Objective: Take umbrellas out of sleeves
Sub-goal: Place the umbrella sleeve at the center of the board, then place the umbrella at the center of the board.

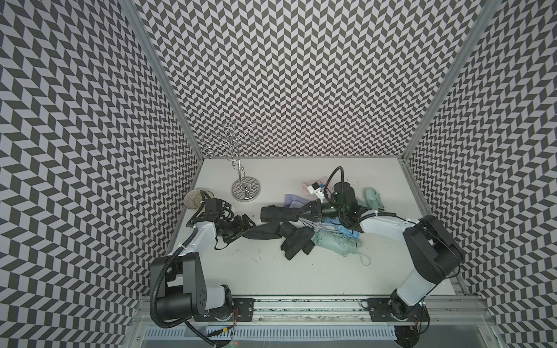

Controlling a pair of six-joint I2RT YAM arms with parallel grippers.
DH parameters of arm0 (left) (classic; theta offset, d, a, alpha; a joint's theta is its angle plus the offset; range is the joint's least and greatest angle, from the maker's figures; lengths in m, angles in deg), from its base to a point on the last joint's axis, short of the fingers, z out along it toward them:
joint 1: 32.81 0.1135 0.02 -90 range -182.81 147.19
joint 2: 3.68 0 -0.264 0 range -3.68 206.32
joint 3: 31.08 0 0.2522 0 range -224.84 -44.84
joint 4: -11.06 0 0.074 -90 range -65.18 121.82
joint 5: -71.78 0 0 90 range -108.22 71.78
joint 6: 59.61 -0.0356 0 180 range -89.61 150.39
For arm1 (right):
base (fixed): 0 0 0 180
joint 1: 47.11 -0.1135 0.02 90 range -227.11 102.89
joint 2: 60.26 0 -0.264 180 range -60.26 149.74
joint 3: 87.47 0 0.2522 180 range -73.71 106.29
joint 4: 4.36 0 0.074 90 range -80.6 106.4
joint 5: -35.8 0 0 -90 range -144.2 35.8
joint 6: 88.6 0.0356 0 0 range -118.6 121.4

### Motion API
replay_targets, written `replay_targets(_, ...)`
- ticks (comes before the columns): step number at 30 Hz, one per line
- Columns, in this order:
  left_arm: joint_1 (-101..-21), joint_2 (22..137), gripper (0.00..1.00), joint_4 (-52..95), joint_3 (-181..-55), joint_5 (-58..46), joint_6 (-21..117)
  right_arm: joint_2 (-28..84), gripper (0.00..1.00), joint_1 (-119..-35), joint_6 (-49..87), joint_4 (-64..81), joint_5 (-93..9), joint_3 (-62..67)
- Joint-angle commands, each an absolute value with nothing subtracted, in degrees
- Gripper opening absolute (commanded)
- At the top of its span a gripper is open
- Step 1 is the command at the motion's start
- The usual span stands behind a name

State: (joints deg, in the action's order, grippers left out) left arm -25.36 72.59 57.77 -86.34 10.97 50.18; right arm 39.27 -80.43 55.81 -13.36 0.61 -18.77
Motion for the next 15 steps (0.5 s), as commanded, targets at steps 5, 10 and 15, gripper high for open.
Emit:
replay_targets(5, -23.5, 63.4, 0.92, 61.5, -92.1, -2.1, 52.1, 49.8, 0.15, -83.8, 54.3, -17.5, 0.2, -8.1)
replay_targets(10, -23.5, 60.1, 0.92, 60.7, -92.2, -1.7, 52.7, 55.4, 0.16, -85.2, 51.3, -13.5, -0.6, -3.5)
replay_targets(15, -23.5, 59.8, 0.92, 60.4, -91.5, 1.1, 52.7, 58.5, 0.23, -85.8, 47.7, -9.0, -1.8, -1.1)
